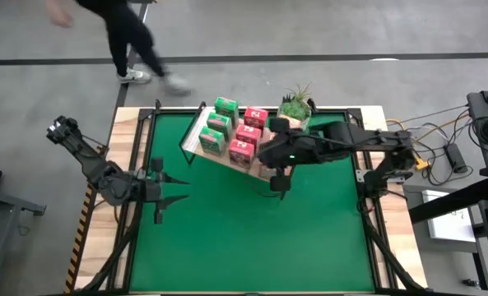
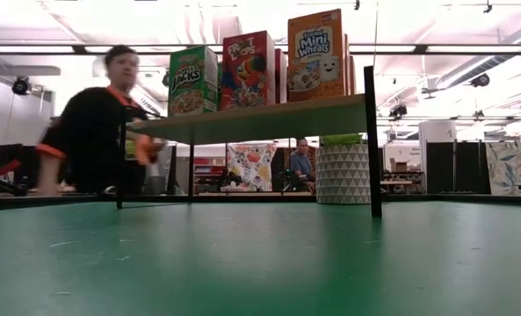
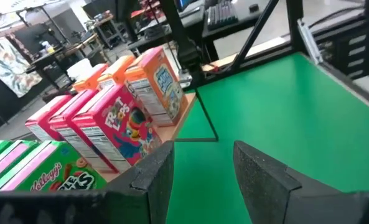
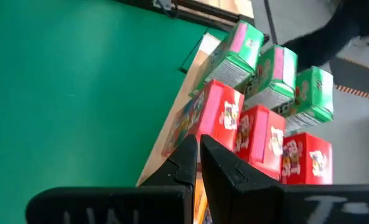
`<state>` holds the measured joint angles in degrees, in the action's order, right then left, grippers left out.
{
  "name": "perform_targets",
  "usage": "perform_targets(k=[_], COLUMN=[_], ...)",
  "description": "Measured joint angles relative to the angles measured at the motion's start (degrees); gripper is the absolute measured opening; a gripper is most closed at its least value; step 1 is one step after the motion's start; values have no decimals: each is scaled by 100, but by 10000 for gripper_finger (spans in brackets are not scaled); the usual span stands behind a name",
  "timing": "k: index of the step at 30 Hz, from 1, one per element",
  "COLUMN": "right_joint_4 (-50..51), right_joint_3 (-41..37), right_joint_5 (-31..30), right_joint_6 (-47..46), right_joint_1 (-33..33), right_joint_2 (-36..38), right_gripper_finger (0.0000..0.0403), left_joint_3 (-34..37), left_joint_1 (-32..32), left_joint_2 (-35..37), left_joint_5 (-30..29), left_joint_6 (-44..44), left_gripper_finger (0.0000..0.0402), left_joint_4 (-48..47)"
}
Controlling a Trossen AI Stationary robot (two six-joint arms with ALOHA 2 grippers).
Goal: Stack cereal on shelf
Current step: Return to Home Position
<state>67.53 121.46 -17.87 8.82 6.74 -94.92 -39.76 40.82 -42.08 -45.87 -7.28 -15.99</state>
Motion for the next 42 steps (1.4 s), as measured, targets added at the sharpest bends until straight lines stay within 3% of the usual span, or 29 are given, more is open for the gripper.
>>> perform_targets(k=[13,21,30,42], right_joint_4=[-2983,-4430,-5339,-5643], right_joint_3=[-4567,-6751,-8330,-9575], right_joint_5=[24,49,293,331], right_joint_6=[-440,-429,-179,120], right_joint_1=[422,502,501,500], right_joint_2=[3041,4807,6460,8366], right_gripper_finger=[12,12,12,12], left_joint_3=[363,793,949,1115], left_joint_1=[51,47,33,33], left_joint_2=[291,495,1014,1565], left_joint_5=[-3,-4,-13,-19], left_joint_6=[47,105,-19,-240], left_gripper_finger=[148,148,148,148], left_joint_4=[116,547,630,616])
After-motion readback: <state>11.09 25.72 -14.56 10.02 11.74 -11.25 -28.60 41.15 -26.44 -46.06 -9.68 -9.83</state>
